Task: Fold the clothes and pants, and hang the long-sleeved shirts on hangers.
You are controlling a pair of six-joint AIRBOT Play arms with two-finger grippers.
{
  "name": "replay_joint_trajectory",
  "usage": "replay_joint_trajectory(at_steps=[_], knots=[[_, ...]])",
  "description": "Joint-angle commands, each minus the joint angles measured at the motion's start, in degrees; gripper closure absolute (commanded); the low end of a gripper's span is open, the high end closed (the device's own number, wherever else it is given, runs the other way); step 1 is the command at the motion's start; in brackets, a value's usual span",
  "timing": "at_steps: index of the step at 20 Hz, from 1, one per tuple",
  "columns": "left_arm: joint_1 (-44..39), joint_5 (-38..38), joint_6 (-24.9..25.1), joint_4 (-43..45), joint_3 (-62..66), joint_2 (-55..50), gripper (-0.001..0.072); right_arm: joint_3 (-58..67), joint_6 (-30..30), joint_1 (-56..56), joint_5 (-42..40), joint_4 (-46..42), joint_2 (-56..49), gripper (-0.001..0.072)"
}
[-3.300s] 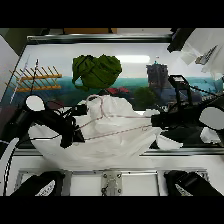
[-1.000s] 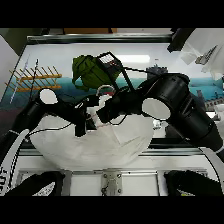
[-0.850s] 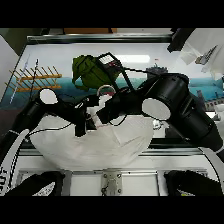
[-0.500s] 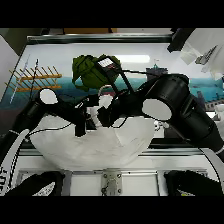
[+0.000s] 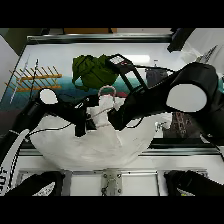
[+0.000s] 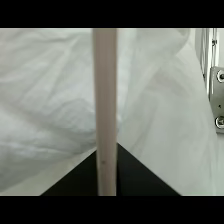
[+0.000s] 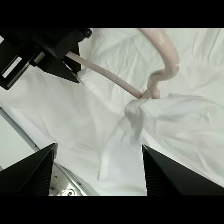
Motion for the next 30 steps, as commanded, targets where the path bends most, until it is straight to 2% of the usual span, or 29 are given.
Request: replay_joint_trajectory(at_steps=[1,4,6,8,14,18,20,23,25,27,30], knots=[[0.0,-0.3,0.0,0.1,0.0,0.0,0.0694,0.9,-2.0,-1.3,1.7,1.7,1.6,0.0121],[0.0,-0.4,0.0,0.0,0.0,0.0,0.0694,2.9,-9.1,-5.6,3.3,4.5,2.4,0.0120],[0.0,-0.4,0.0,0.0,0.0,0.0,0.0694,3.0,-18.2,-11.2,3.8,10.0,2.6,0.0120],[0.0,-0.4,0.0,0.0,0.0,0.0,0.0694,3.0,-23.7,-17.0,4.5,15.8,2.1,0.0120],[0.0,-0.4,0.0,0.0,0.0,0.0,0.0693,3.0,-26.0,-22.1,4.3,16.7,1.2,0.0120],[0.0,-0.9,0.0,0.0,0.0,0.0,0.0694,2.3,-43.2,-27.2,7.7,19.9,1.2,0.0120],[0.0,-0.9,0.0,0.0,0.0,0.0,0.0693,-0.3,-49.4,-35.4,11.5,28.6,1.3,0.0120],[0.0,-0.8,0.0,0.0,0.0,0.0,0.0693,-8.8,-62.2,-51.1,15.7,47.6,1.3,0.0120],[0.0,-0.8,0.0,0.0,0.0,0.0,0.0694,-15.5,-70.1,-60.0,17.1,54.8,1.3,0.0119],[0.0,-0.8,0.0,0.0,0.0,0.0,0.0693,-22.4,-78.3,-67.0,17.1,55.3,1.2,0.0120],[0.0,-0.8,0.0,0.0,0.0,0.0,0.0693,-30.4,-85.2,-72.3,17.6,55.4,-0.5,0.0120]])
